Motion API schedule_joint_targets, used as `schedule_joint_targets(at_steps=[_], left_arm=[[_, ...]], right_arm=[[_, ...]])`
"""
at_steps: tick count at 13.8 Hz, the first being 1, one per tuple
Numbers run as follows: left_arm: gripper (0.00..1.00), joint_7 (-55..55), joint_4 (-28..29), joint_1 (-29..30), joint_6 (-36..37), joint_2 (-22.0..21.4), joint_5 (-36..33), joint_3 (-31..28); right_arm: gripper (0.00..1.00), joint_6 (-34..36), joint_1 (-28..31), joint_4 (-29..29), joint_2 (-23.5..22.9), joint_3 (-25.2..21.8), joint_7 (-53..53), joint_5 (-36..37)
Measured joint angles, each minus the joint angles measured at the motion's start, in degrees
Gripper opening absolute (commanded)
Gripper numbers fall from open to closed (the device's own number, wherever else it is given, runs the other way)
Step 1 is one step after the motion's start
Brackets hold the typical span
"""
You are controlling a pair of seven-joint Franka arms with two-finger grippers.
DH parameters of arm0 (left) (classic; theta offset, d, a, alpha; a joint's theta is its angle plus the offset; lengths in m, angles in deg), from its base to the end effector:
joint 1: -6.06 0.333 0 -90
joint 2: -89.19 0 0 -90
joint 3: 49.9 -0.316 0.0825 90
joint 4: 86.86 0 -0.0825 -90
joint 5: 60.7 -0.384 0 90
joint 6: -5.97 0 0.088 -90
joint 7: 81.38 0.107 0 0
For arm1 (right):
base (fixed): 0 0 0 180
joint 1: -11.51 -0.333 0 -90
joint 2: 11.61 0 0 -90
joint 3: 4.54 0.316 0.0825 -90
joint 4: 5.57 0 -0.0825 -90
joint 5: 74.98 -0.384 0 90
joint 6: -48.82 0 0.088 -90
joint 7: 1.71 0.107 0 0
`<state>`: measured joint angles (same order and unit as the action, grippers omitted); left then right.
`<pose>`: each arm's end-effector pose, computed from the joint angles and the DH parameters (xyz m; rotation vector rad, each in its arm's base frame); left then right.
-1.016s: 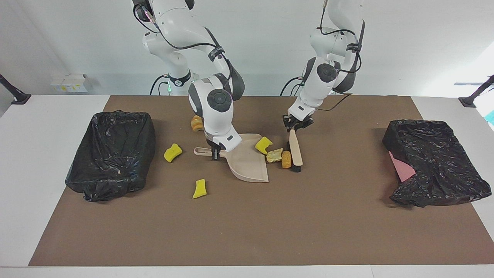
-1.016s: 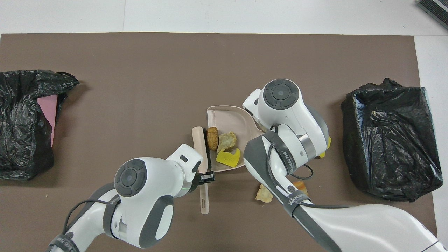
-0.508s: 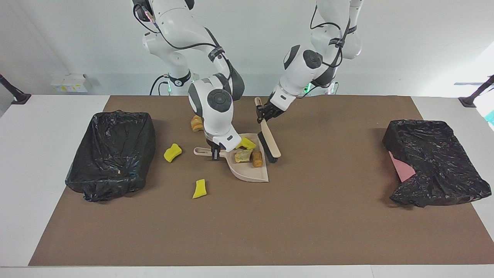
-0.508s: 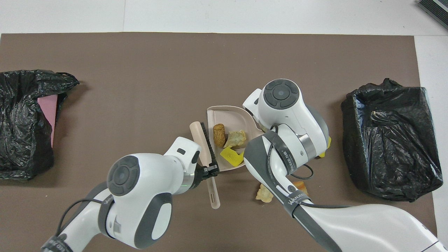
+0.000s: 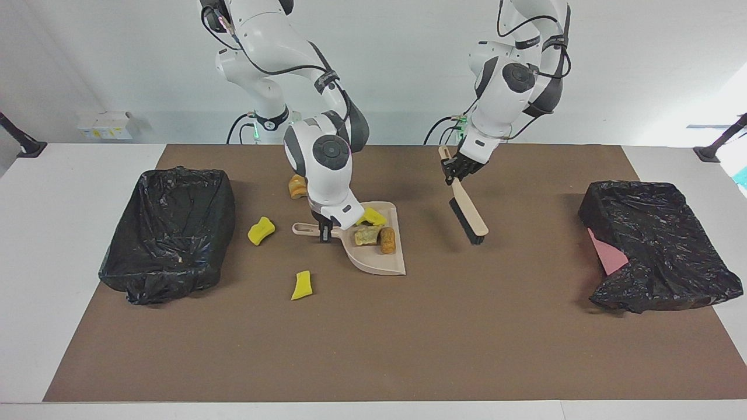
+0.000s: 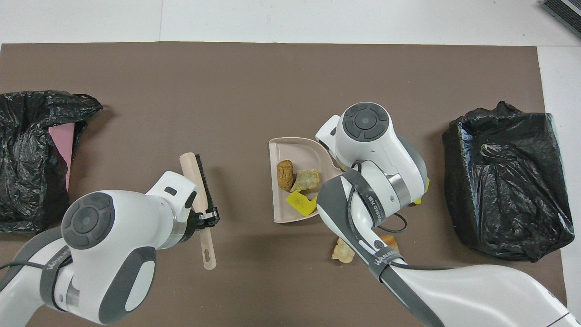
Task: Sweep and dump trash in bin
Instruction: 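Sweep bread and sponge pieces into the dustpan with the left gripper's brush, then carry the loaded dustpan with the right gripper over the nearby trash bag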
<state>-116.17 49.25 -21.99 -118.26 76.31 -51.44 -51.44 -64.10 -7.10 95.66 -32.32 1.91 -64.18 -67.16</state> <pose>0.4148 -0.2137 0.4130 2.9904 0.3512 -0.0858 0.5755 0.2537 0.3483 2.1767 2.2111 -0.2674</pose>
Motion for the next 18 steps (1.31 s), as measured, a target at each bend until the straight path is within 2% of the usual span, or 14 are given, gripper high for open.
schedule_joint_targets(at_steps=[4, 8, 10, 13, 18], left_arm=[[0.0, -0.4, 3.7, 3.1, 0.5, -2.4, -6.0, 0.1], [0.0, -0.4, 5.3, 12.5, 5.4, -4.1, -16.4, 0.0], [0.0, -0.3, 6.7, 16.6, 7.3, -5.5, -21.1, 0.0], [0.0, 0.9, 8.5, 21.3, 8.5, -7.1, -24.6, 0.0], [0.0, 6.4, 9.2, 22.4, 8.3, -7.4, -25.2, 0.9]], right_arm=[[0.0, 0.0, 0.0, 0.0, 0.0, 0.0, 0.0, 0.0], [0.0, 0.0, 1.9, 0.0, 0.5, -0.2, 0.0, 0.0], [0.0, 0.1, 5.0, -0.1, 2.2, -0.3, -0.1, 0.0], [0.0, 1.5, 10.3, 0.0, 6.3, -0.3, -4.6, 0.0], [0.0, 5.1, 20.7, 0.3, 12.5, -0.3, -16.3, 0.0]])
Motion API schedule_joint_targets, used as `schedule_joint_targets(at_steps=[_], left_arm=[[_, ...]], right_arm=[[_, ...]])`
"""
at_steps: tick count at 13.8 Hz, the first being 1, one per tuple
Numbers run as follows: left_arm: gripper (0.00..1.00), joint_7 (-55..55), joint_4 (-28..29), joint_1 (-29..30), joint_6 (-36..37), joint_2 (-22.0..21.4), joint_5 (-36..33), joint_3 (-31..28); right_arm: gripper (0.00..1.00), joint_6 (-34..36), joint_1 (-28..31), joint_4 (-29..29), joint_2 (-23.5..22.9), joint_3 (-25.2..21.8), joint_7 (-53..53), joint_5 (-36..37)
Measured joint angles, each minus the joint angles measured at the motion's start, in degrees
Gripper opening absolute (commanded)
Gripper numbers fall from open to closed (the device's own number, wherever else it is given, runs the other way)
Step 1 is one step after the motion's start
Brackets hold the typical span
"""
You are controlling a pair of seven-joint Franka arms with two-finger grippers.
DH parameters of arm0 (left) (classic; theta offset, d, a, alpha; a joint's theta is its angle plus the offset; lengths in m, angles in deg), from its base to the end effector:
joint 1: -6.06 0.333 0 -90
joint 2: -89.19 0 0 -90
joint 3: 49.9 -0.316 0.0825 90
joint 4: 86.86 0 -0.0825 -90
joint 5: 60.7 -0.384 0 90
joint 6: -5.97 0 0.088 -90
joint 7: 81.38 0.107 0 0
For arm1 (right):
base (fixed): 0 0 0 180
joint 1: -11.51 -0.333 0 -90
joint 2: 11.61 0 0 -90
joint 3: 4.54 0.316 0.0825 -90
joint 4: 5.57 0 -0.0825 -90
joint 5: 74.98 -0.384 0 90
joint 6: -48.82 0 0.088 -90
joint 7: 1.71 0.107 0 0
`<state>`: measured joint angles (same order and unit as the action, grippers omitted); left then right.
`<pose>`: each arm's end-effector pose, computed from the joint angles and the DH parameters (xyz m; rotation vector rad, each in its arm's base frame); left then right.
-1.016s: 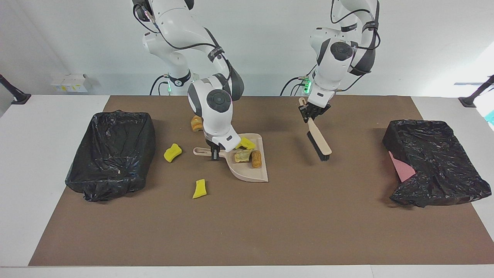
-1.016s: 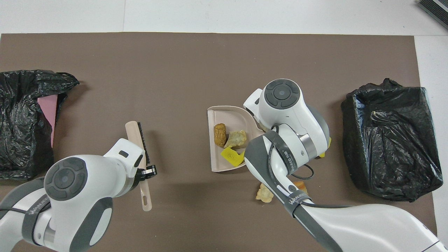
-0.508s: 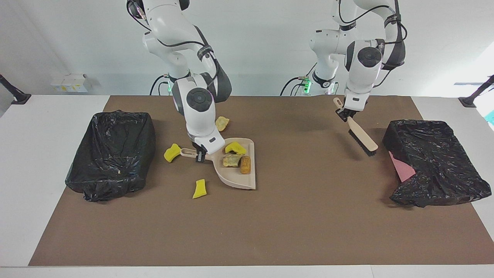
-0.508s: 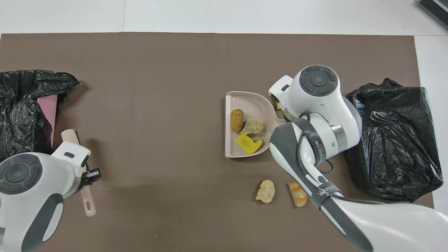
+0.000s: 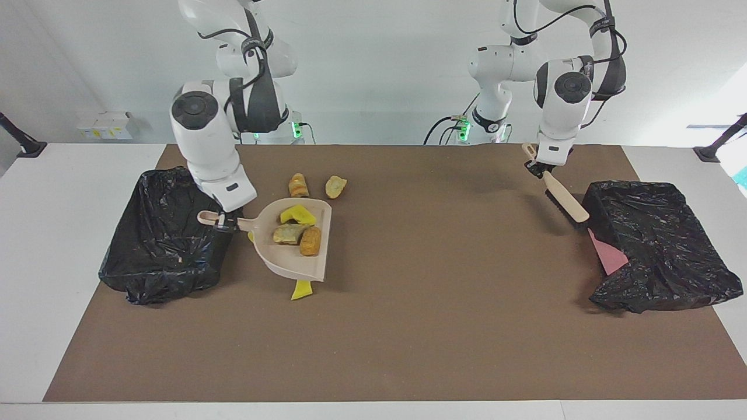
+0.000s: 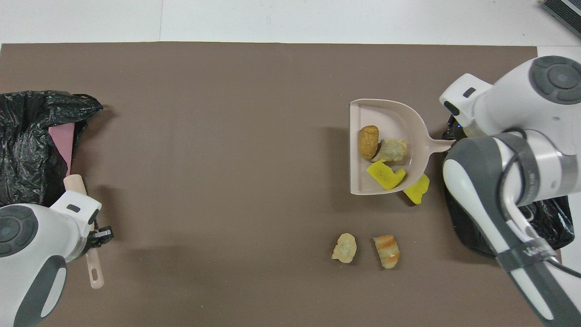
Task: Sweep and dump trash in bin
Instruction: 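Carry the loaded dustpan with the right gripper over the nearby trash bag, then tip the dustpan into the bag with the right gripper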
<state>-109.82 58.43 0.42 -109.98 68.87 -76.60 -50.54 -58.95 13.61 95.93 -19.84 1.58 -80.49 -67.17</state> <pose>0.4008 -0.0193 0.3878 -2.8435 -0.3809 0.1178 0.6000 0.0291 0.4730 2.2570 2.0777 -0.1465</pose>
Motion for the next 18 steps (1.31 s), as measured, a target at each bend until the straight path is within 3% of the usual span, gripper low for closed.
schedule_joint_targets(at_steps=[4, 10, 14, 18], left_arm=[[0.0, 13.4, 0.1, 0.0, -1.4, 0.0, 0.9, 0.2], [0.0, 37.7, 0.9, 0.5, -4.6, 0.0, 17.2, -0.3], [0.0, 38.7, 1.5, -0.1, -4.5, 0.0, 21.7, 0.1], [0.0, 32.4, 2.7, -7.1, -4.8, 0.0, 25.8, 0.6]], right_arm=[[0.0, 2.6, 8.0, 0.4, 4.2, 0.0, -10.6, 0.0], [0.0, 1.3, 20.8, 2.0, 6.3, -0.2, -30.8, 0.3], [0.0, -4.9, 23.7, 5.0, 7.3, -0.2, -36.2, 7.1], [0.0, -9.5, 23.8, 8.3, 9.1, -0.1, -37.3, 17.1]])
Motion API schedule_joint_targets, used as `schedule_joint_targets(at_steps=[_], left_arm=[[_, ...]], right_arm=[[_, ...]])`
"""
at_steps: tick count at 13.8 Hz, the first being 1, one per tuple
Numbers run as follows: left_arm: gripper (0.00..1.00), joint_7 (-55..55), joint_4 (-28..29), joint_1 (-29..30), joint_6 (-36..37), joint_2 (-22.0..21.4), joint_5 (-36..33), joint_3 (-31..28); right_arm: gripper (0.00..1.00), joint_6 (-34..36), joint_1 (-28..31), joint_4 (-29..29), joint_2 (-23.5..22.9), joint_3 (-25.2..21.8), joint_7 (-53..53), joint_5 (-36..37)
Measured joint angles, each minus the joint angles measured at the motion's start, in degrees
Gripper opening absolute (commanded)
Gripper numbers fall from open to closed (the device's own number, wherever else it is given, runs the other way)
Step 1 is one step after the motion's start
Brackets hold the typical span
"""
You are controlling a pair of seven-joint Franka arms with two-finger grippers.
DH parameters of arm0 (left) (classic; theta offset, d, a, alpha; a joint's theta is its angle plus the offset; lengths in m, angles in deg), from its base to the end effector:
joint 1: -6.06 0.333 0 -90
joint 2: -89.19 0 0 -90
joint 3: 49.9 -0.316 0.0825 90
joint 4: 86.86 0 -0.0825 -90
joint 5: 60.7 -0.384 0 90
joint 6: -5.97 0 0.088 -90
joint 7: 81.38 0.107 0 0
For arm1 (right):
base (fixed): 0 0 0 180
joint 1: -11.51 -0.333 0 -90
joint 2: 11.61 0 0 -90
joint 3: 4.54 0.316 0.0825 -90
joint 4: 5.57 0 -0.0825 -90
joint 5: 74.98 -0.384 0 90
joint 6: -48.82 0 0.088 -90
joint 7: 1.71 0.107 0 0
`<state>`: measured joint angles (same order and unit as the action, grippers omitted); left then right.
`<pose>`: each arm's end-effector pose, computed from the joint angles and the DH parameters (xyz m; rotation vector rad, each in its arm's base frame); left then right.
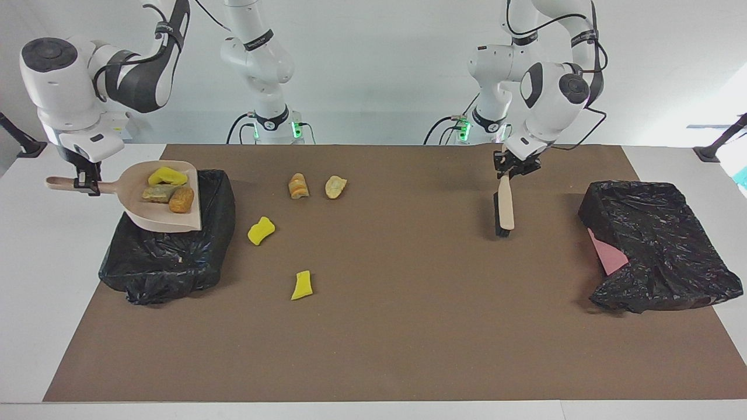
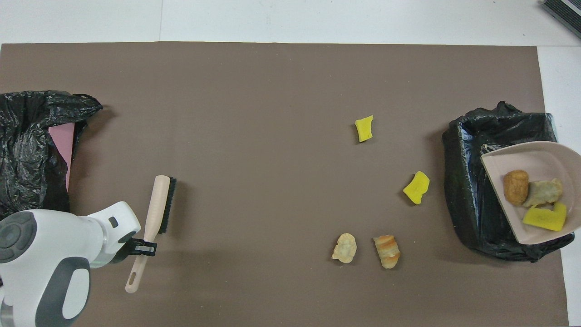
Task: Sweep and dump trash in bin
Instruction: 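Tip the dustpan into the bag with the right gripper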
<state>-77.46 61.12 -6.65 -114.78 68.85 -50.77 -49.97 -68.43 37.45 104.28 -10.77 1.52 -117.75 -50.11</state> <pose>0.3855 -0.0948 0.3726 2.9873 -0.2867 -0.1964 0.5301 -0.2159 0.5146 1.6983 2.2575 -0.4565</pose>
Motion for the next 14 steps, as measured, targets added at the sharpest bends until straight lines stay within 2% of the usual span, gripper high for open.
schedule_joint_targets(at_steps=[6, 9, 13, 14], left_arm=[[0.0, -26.9, 0.8, -20.7, -6.0, 0.0, 1.2, 0.5], [0.0, -39.1, 1.3, -30.1, -9.3, 0.1, 1.2, 0.5], [0.0, -50.3, 3.1, -36.6, -13.3, 1.5, 1.3, 0.5], [0.39, -51.3, 3.7, -37.3, -14.5, 2.2, 1.3, 0.5]], right_arm=[[0.0, -0.1, -0.3, 0.4, 0.3, 0.4, 0.0, 3.4], [0.0, 0.5, -2.6, 0.7, 0.4, 0.4, 3.2, 8.9], [0.0, 3.3, -5.2, 2.8, 2.0, 0.4, 13.8, 13.7], [0.0, 3.9, -5.4, 3.8, 2.7, 0.4, 15.9, 14.3]])
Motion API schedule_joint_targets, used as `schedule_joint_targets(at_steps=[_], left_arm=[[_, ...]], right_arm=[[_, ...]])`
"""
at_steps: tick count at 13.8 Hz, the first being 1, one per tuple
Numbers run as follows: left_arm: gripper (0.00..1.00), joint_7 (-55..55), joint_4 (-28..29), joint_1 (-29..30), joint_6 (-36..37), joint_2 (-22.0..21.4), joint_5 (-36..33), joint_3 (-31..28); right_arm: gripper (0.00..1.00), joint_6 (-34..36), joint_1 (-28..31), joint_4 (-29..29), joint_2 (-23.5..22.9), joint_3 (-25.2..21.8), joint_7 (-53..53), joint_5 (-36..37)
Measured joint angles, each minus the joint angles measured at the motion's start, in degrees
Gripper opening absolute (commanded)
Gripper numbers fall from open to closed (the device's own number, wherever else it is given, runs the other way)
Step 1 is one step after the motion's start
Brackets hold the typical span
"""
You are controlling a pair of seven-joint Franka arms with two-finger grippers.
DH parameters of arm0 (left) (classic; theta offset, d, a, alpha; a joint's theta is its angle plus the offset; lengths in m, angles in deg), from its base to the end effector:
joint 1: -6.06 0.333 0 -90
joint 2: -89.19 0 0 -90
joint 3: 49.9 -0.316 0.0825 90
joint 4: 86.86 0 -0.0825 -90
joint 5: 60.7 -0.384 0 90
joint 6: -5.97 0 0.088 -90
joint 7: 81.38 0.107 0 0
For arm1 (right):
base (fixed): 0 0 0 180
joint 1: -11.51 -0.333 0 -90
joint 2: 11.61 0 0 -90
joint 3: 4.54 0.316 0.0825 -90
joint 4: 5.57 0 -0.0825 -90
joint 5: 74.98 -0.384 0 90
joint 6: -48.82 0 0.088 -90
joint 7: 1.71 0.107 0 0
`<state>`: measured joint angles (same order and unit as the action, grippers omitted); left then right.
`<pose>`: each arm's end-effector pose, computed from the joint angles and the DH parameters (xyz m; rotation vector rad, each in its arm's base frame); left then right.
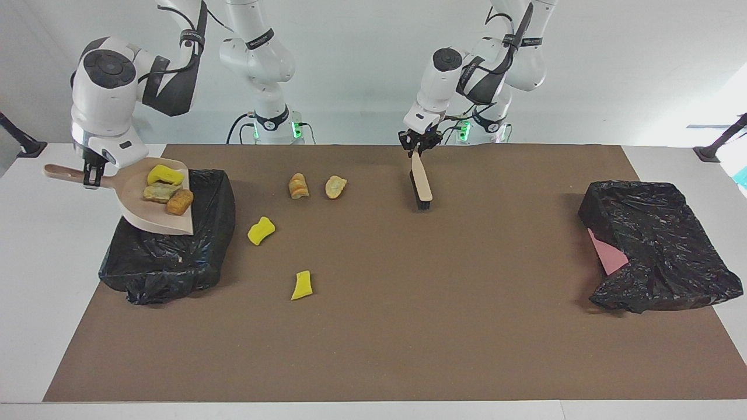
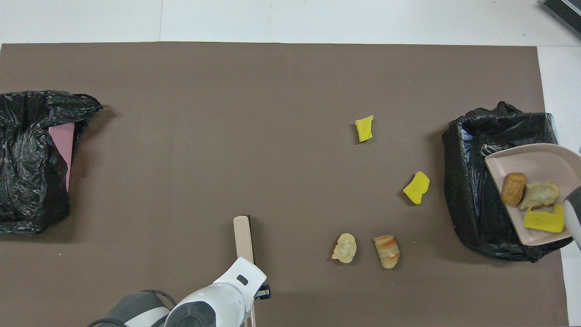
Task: Sweep and dump trash in bin
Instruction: 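Tip the dustpan into the bag with the right gripper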
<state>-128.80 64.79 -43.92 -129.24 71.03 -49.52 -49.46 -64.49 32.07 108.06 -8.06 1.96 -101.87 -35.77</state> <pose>0.2572 -0.3149 0.3504 3.0235 0.1280 -0.1266 0.5246 -0.1716 0.5108 1.6911 2.0562 -0.7029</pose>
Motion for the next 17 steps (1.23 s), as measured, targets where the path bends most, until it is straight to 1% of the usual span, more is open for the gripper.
schedule_joint_targets(at_steps=[1, 4, 7, 9, 12, 14, 17], left_arm=[[0.99, -0.6, 0.5, -0.1, -1.0, 0.7, 0.0, 0.0], [1.0, -1.0, 0.5, -0.1, -2.9, 2.0, 0.0, -0.3], [1.0, -0.9, -1.3, 0.8, -3.1, 2.2, 0.0, -1.1], [1.0, 1.9, -4.3, 5.3, -1.1, 2.6, -0.1, -1.4], [1.0, 11.0, -12.6, 13.6, 6.9, 4.8, -0.1, -1.9], [1.0, 16.9, -17.7, 18.8, 8.7, 6.5, -0.4, -2.0], [1.0, 28.4, -22.9, 25.3, 9.1, 9.0, -3.1, -2.0]], right_arm=[[0.0, 0.7, -0.4, 0.8, 0.7, 0.0, 1.7, 0.8], [0.0, 3.8, -2.8, 2.0, 2.0, 0.0, 6.0, 4.0], [0.0, 5.6, -3.9, 2.1, 2.3, 0.1, 8.3, 5.8], [0.0, 5.6, -3.9, 2.1, 2.3, 0.1, 8.4, 6.0], [0.0, 5.6, -3.9, 1.9, 2.6, 0.1, 8.4, 8.1], [0.0, 5.7, -3.9, 1.3, 2.8, 0.1, 8.4, 10.3], [0.0, 7.2, -3.9, -0.4, 3.0, 0.1, 8.4, 11.7]])
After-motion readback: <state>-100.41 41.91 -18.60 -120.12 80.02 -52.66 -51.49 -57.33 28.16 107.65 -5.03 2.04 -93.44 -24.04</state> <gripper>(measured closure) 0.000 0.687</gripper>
